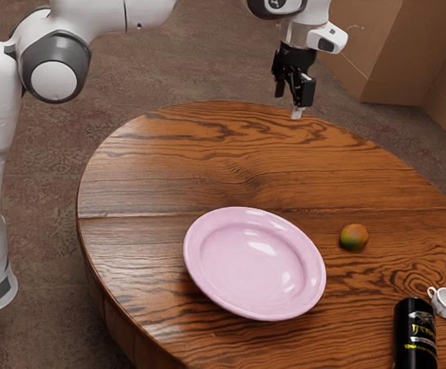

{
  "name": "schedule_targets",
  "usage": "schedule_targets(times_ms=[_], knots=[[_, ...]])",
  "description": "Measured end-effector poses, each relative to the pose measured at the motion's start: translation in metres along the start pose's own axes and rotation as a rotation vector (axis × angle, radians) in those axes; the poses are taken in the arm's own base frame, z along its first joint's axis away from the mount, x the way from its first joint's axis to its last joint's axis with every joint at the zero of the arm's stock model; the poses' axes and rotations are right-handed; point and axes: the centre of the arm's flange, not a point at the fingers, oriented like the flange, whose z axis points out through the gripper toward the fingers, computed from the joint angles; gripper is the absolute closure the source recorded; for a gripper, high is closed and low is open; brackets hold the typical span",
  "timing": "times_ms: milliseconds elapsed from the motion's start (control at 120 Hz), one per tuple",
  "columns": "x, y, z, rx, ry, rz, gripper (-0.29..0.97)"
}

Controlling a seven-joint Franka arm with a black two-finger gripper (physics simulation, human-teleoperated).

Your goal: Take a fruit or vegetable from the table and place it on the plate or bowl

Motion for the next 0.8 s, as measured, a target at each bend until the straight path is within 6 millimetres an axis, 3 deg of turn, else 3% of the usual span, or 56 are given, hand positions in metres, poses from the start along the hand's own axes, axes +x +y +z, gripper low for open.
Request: schedule_targets(times_ms=[425,475,525,600,733,800], knots=[[0.000,-0.007,0.001,-0.009,-0.001,0.004,0.00],[0.001,0.000,0.000,-0.015,0.001,0.017,0.00],[0.002,0.024,0.000,-0.028,0.014,0.056,0.00],[0.016,0.056,0.023,-0.040,0.023,0.102,0.00],[0.048,0.080,0.076,-0.053,0.042,0.129,0.00],[0.059,0.084,0.092,-0.057,0.068,0.130,0.00]])
